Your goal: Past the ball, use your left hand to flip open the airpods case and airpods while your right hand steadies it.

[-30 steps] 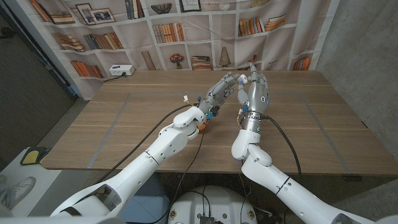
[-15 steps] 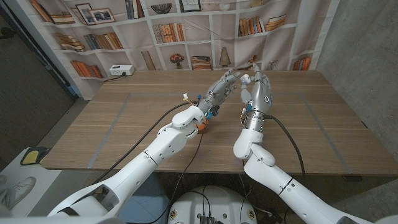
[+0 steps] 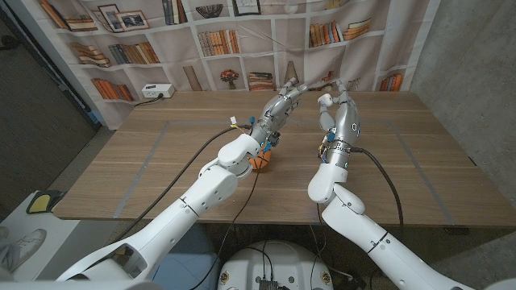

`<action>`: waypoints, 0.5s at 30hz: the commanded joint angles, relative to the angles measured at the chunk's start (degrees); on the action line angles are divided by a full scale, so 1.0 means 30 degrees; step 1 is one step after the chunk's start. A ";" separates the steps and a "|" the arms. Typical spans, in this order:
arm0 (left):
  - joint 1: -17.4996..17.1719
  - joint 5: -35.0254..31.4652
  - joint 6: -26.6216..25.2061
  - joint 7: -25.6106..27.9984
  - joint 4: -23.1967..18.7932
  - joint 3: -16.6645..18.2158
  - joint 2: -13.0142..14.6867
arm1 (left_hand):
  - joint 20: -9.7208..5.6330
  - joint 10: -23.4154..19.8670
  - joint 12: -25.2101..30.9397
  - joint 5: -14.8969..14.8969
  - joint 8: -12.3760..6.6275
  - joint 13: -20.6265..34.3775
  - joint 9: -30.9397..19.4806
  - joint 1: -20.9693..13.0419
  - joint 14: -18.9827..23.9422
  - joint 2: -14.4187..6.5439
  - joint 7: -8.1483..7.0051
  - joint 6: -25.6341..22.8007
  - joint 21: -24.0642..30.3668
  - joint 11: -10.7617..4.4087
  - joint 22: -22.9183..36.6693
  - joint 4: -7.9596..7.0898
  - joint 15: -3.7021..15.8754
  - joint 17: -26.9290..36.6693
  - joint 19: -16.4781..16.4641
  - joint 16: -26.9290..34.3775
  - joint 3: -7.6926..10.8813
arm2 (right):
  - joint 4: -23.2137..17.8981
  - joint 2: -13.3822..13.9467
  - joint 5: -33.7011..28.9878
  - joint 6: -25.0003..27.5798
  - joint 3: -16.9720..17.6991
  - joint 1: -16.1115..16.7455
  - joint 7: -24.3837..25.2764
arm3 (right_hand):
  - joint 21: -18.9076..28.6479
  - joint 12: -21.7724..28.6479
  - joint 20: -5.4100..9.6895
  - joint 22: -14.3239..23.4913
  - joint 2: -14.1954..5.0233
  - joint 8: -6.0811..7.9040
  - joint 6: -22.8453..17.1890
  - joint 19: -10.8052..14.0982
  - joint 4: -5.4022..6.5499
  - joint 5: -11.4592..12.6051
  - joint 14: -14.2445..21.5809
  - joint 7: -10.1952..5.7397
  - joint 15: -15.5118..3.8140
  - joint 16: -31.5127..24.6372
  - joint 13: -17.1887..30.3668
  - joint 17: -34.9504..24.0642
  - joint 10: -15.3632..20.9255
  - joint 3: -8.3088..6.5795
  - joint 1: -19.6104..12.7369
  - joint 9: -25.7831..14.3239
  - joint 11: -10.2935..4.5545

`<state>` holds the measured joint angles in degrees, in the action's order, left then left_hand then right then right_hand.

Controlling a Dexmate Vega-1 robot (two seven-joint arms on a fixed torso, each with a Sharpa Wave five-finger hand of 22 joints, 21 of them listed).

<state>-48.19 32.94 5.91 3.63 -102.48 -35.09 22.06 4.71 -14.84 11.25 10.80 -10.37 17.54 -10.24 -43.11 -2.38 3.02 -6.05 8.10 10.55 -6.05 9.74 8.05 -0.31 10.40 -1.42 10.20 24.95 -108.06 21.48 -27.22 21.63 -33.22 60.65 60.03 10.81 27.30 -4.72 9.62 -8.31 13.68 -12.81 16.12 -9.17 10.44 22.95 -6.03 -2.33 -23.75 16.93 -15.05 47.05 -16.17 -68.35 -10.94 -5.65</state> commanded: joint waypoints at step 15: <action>-0.0924 -0.3433 0.0317 0.2150 -0.2647 0.1891 0.2624 | 0.0019 -0.1016 0.0657 0.0313 -0.1974 -0.0334 -0.0528 -0.0482 0.0495 -0.1167 -0.0234 -0.5331 0.0188 -0.0637 0.0083 0.0347 0.0250 -0.0018 -0.0177 0.0352 0.0520 | -0.2419 0.0335 0.3324 -0.3501 0.2306 0.2256 -0.1466 | -0.0023 0.0609 -0.0180 -0.0014 -0.0015 -0.0260 -0.0071 -0.0060 0.0067 0.0160 0.0028 0.0008 -0.3444 -0.0060 0.0015 -0.0099 0.2484 0.0182 -0.0197 -0.0063 -0.2167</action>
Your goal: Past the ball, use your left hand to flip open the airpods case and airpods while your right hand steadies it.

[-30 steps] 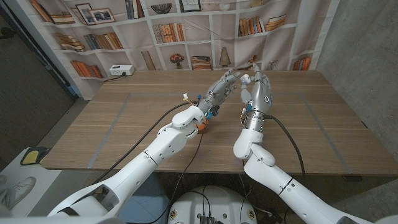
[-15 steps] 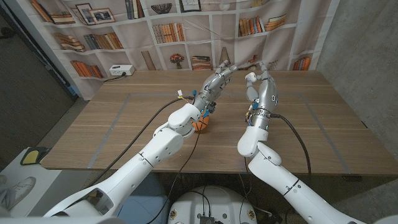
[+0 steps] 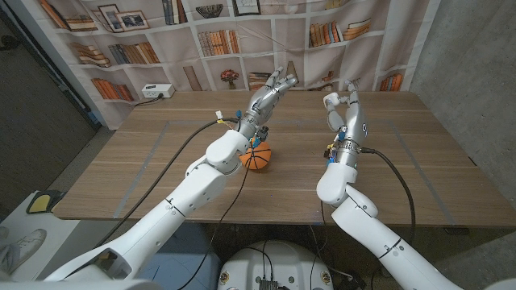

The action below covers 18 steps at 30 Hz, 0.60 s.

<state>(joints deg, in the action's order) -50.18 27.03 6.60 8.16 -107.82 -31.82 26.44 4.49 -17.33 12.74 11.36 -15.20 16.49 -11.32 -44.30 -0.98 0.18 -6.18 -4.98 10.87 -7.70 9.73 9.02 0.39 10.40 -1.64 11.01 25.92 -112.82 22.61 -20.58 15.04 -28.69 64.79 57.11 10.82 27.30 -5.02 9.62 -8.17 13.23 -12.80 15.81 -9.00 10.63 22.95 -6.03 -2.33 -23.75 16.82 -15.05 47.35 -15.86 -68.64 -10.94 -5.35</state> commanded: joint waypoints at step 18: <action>0.0781 -0.4080 0.2163 -0.1515 -0.0127 0.0989 0.2772 | 0.0871 0.3367 -0.0438 -0.0055 -0.1410 -0.0355 -0.0015 0.1223 -0.1946 -0.0233 -0.0566 -0.7352 -0.0067 0.1179 0.0094 -0.0135 -0.0401 0.0012 0.1140 -0.0247 -0.0343 | -0.1853 -0.0114 0.2061 -0.3018 0.1409 0.1699 -0.1554 | -0.0004 0.0588 -0.0081 -0.0015 -0.0085 -0.0176 -0.0113 0.0108 0.0031 0.0125 0.0123 0.0030 -0.3468 -0.0137 -0.0007 -0.0145 0.2441 0.0150 -0.0150 -0.0066 -0.2268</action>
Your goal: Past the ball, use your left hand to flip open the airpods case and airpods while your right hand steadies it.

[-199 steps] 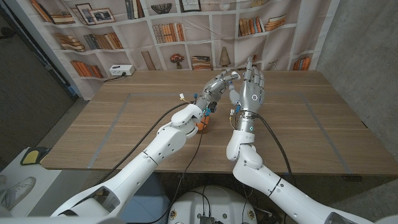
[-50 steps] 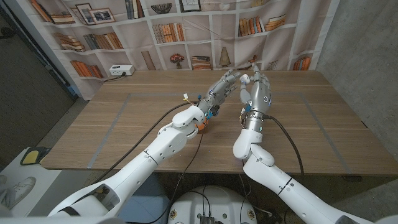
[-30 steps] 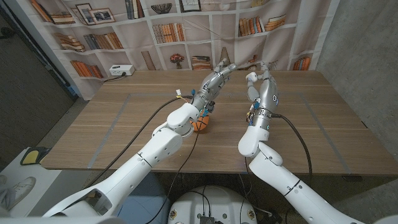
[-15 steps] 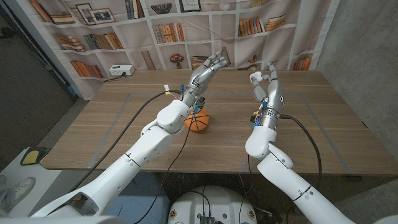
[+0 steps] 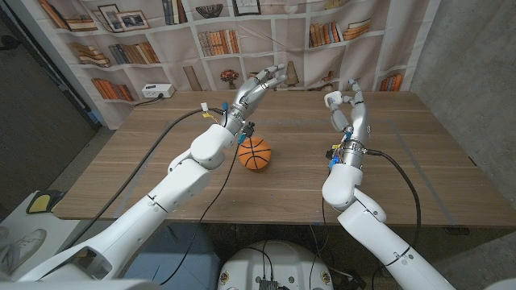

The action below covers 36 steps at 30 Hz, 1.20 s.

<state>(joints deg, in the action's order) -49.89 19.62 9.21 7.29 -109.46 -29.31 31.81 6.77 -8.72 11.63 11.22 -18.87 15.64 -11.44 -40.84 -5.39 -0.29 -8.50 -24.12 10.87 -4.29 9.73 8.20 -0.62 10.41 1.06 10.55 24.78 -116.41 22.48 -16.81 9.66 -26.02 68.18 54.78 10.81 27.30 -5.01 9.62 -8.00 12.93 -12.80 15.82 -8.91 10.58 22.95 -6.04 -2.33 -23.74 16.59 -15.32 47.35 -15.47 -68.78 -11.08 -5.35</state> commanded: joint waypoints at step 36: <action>0.0774 -0.6531 0.0767 0.1103 0.0424 0.0501 0.0630 | 0.0132 0.0604 0.0496 -0.0355 0.2737 -0.0905 0.0123 -0.0600 -0.0227 0.0098 0.0479 0.0367 0.0156 -0.0436 0.0119 0.0431 0.0313 0.0022 -0.0171 0.0178 0.0175 | -0.1625 0.0176 0.1736 -0.3134 0.1518 0.1967 -0.2500 | -0.0003 0.0526 -0.0072 -0.0014 -0.0125 -0.0086 -0.0555 0.0162 0.0003 0.0221 0.0296 -0.0065 -0.3486 -0.0289 -0.0041 -0.0158 0.2490 0.0192 -0.0250 -0.0029 -0.2244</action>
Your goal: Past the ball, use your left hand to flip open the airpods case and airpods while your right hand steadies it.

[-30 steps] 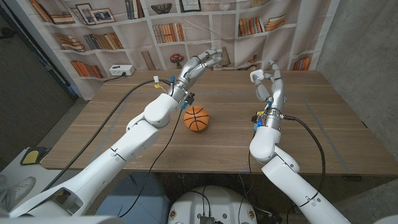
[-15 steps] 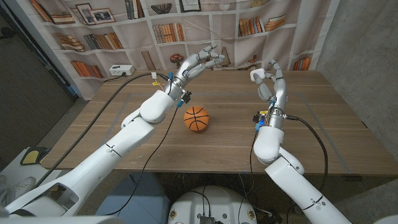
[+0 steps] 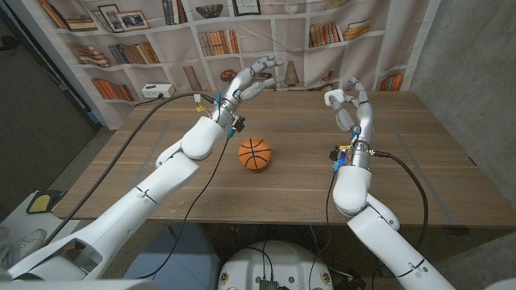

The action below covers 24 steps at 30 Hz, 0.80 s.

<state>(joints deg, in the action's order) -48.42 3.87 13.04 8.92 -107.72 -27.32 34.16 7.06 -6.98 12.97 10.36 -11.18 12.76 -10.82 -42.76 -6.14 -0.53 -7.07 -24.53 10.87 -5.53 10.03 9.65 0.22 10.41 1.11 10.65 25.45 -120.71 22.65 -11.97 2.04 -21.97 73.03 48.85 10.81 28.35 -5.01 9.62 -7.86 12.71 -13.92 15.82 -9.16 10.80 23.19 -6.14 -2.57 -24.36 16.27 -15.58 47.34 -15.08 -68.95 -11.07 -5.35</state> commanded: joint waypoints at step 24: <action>0.0343 -0.3489 -0.2381 0.1185 -0.1118 -0.0349 0.0345 | 0.0593 0.1741 -0.0345 0.0434 0.0512 -0.0005 -0.0002 0.0761 -0.0370 0.1638 0.0334 0.7931 0.0150 0.0522 0.0010 -0.0461 -0.0799 0.0059 -0.0800 0.0027 -0.1502 | -0.0052 0.0337 -0.1094 -0.1408 -0.0721 0.0070 -0.1507 | 0.0029 0.0185 -0.0025 -0.0014 -0.0143 -0.0090 -0.0229 0.0318 0.0067 0.0183 0.0282 -0.0088 -0.3437 -0.0137 0.0016 -0.0118 0.2588 0.0153 -0.0302 -0.0038 -0.2234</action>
<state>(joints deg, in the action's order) -47.15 -3.03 8.41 11.10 -109.67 -28.17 34.32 8.32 -2.41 12.06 11.19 -9.24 12.77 -10.63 -40.40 -7.17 3.51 -5.99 -1.57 11.32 -3.88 9.92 8.29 -1.67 10.42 -1.13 10.65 21.40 -121.09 23.56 -13.39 -1.39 -22.82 73.82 45.59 10.82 28.35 -5.12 9.62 -7.82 12.49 -14.25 16.36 -8.92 11.02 23.70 -6.25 -2.47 -24.38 16.05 -15.85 47.66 -14.84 -69.57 -11.06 -5.04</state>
